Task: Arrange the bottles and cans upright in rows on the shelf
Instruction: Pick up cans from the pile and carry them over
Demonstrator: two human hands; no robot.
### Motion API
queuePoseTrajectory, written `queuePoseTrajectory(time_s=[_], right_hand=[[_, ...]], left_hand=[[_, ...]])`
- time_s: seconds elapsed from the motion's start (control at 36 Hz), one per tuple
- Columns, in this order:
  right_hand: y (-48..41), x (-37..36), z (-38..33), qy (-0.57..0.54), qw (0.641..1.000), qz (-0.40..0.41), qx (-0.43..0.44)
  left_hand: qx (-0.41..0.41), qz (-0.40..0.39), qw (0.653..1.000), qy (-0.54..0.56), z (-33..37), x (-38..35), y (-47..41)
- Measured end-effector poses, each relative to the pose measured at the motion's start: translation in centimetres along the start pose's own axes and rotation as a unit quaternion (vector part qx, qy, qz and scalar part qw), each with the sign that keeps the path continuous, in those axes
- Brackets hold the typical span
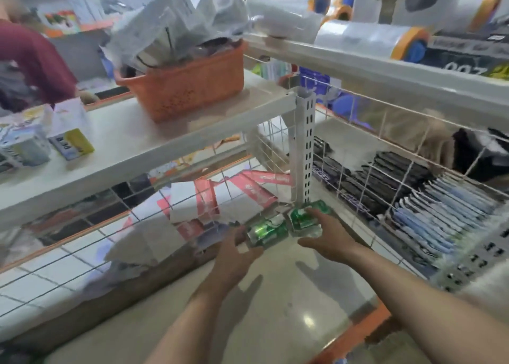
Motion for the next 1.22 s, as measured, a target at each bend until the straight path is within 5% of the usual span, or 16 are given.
queuePoseTrajectory(time_s=[0.31,0.5,1.0,1.22], right_hand=[[-4.4,0.2,-0.8,0.222,0.971,0.063,0.065],[-5.8,-0.1,-0.2,0.269,0.957,0.062,0.091],[-7.1,-0.5,0.6,0.307,0.943,0.093,0.089],[-6.2,0.6,-0.7,0.205,0.977,0.049,0.032]], left_hand=[[0.042,-0.006,0.999,0.000,-1.6,-2.2,-3.3],[0.038,-0.018,0.999,0.026,0.1,-3.3,-4.1],[0.042,-0.013,0.997,0.057,-0.8,-4.1,-3.9],[0.038,0.001,0.999,-0.030,-0.4,0.4,-2.9]])
Point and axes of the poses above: each hand's wrist, its own y-axis away from the middle knuckle, its own x-axis out of the back of the hand, z = x × y, the point moved 4 cm from there along -y, towards the middle knuckle, and after that the axes turned 7 degrees about -x, right-handed, at the moved point
